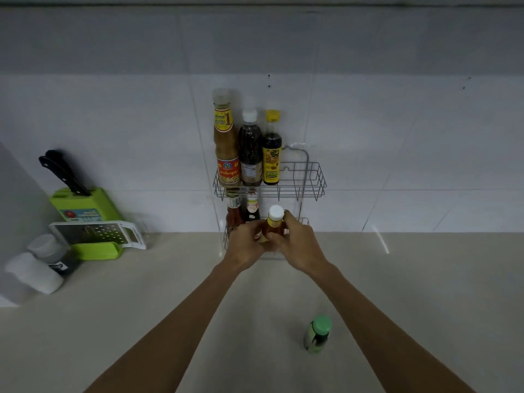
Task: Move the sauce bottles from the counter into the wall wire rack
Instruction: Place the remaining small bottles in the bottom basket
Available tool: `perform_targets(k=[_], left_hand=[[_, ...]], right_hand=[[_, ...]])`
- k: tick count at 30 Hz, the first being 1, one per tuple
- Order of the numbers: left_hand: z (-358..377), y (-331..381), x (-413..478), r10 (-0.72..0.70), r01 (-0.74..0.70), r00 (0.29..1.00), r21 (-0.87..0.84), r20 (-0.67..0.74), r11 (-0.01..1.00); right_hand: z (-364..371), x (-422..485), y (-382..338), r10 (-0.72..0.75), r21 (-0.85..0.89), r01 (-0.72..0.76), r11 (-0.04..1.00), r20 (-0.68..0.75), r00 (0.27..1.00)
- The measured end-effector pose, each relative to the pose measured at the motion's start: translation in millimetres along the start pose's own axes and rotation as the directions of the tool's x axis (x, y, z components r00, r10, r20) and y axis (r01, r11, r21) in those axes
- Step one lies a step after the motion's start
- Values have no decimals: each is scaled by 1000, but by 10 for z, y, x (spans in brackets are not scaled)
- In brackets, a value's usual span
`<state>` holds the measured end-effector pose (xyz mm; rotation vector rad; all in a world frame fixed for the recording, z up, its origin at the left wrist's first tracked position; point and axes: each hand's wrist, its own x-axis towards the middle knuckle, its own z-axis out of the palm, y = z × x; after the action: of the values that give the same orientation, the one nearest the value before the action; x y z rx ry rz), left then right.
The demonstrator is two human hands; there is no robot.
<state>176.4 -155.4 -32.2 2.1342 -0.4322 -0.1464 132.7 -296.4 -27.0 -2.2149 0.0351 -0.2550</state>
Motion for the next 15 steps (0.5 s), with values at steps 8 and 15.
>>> perform_targets(k=[8,15], left_hand=[[-19,-288,389,-265,265,964,18,-13,964],[136,-493,527,-270,271,962,9,-44,963]], right_hand=[[328,315,430,9,-4,-9,1000,-76,997],[508,660,683,102,-27,-102,994,-13,995]])
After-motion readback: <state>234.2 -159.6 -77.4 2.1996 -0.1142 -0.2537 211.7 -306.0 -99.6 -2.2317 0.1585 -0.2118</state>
